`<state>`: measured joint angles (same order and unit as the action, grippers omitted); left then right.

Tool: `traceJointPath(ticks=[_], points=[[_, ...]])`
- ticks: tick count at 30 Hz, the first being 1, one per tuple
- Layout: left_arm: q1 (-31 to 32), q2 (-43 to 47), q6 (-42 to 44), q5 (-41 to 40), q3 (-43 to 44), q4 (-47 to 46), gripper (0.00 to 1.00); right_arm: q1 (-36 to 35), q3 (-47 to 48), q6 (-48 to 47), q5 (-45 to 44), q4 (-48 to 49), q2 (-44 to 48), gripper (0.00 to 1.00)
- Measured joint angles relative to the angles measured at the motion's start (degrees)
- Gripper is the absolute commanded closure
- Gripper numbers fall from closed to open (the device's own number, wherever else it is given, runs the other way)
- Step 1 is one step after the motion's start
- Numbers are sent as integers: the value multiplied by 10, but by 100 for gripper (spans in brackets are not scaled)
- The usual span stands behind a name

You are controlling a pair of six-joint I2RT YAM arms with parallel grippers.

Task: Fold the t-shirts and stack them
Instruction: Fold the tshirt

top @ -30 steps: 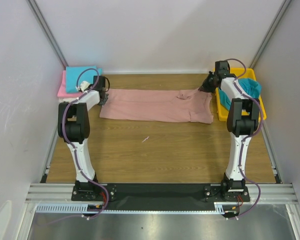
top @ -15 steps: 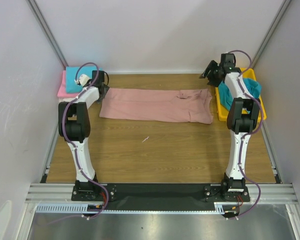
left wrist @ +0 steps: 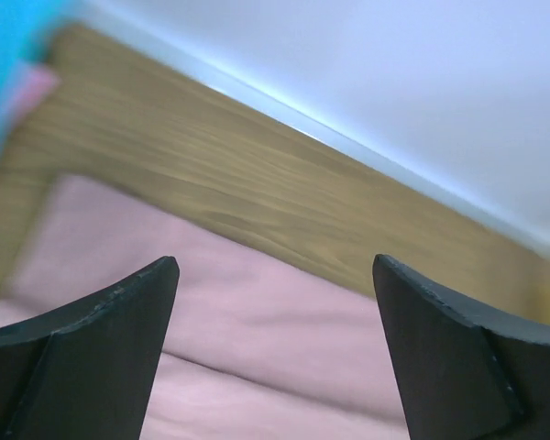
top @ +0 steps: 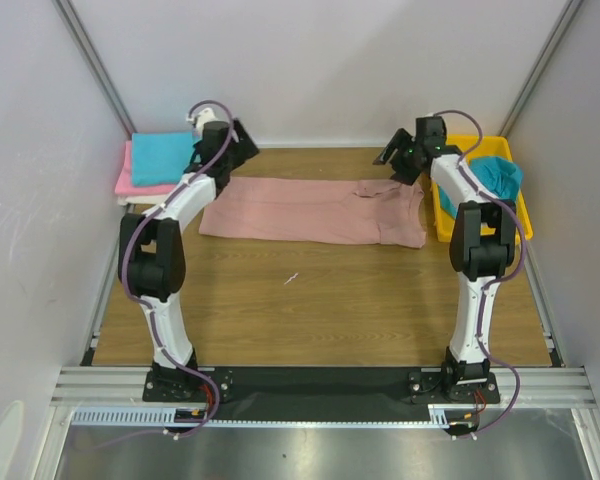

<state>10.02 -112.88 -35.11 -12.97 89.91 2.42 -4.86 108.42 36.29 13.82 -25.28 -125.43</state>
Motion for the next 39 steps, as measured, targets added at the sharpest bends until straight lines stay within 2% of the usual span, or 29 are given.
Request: traceJointPath(ticks=[3, 7, 19, 27, 31, 39], points=[[27, 8, 35, 64, -26, -44, 4, -27, -61, 47, -15, 26, 24, 23], [28, 8, 61, 117, -48, -51, 3, -39, -84, 94, -31, 43, 23, 22], [17, 8, 82, 137, -52, -42, 2, -40, -17, 143, -54, 23, -23, 22], [17, 7, 83, 172, -57, -42, 2, -53, -26, 98, -60, -3, -17, 21], [17, 7, 83, 171, -59, -25, 2, -61, -89, 43, -83, -26, 28, 21], [17, 35, 71, 99, -133, 83, 2, -54, -294, -66, -138, -49, 241, 27]])
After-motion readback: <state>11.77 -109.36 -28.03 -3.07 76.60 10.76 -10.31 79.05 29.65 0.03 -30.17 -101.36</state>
